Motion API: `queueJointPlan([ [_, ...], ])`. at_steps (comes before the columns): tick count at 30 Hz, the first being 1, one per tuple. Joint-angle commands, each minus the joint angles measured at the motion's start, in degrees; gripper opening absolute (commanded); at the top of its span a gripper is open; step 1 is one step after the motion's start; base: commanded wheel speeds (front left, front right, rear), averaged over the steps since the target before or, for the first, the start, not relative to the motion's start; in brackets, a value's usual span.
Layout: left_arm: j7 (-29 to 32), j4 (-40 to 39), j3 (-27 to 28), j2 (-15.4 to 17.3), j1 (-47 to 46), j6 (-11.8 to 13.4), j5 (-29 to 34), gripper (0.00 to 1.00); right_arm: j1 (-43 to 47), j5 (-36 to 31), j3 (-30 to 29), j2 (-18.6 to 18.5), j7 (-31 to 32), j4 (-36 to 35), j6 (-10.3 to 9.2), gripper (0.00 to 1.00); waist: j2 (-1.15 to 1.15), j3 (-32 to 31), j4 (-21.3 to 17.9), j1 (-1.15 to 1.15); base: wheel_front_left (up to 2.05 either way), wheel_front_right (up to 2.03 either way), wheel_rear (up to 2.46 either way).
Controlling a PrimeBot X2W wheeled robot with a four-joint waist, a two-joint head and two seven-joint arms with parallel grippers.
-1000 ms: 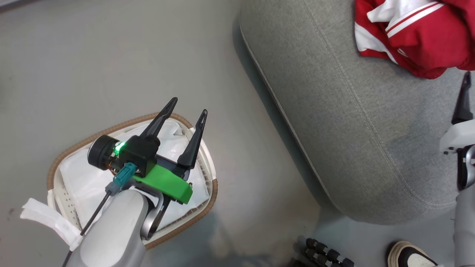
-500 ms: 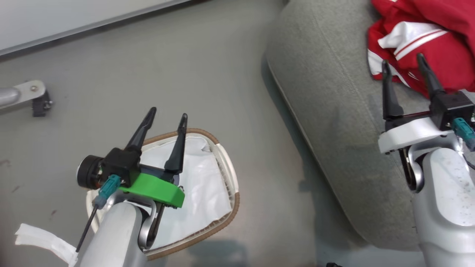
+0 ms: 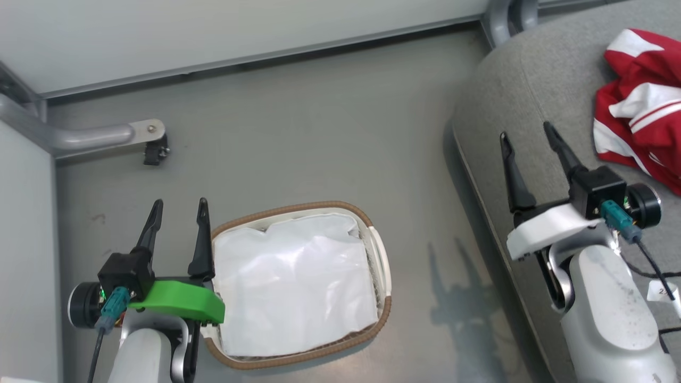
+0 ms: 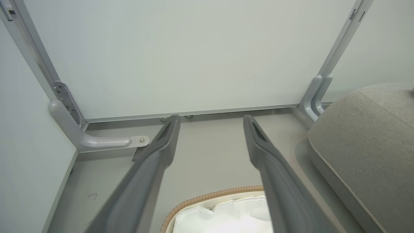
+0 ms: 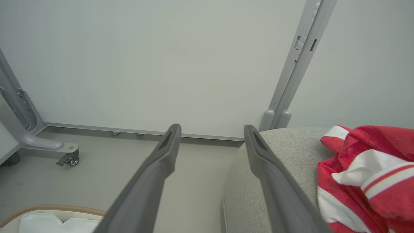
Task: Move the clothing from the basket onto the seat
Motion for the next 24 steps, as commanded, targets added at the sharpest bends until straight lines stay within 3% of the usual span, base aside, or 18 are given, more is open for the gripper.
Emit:
queueJointPlan([
  [1,0.0,0.3,0.8,-0.2,1.3,-0.1,0.4,1.00,1.6,0.1,0.1,0.0,0.0,0.5,-0.08,1.00,0.00,-3.0,3.1,0.00,0.00,0.00,0.00],
  [9,0.0,2.2,4.5,-0.6,5.8,0.1,0.6,1.00,6.8,1.5,-0.4,0.5,0.0,2.3,-0.08,1.00,0.00,-7.6,5.5,0.00,0.00,0.00,0.00],
  [24,0.0,3.6,5.3,-0.6,11.2,0.7,-2.5,1.00,13.8,4.0,0.5,0.6,0.0,3.9,-0.08,1.00,0.00,-11.8,7.4,0.00,0.00,0.00,0.00],
])
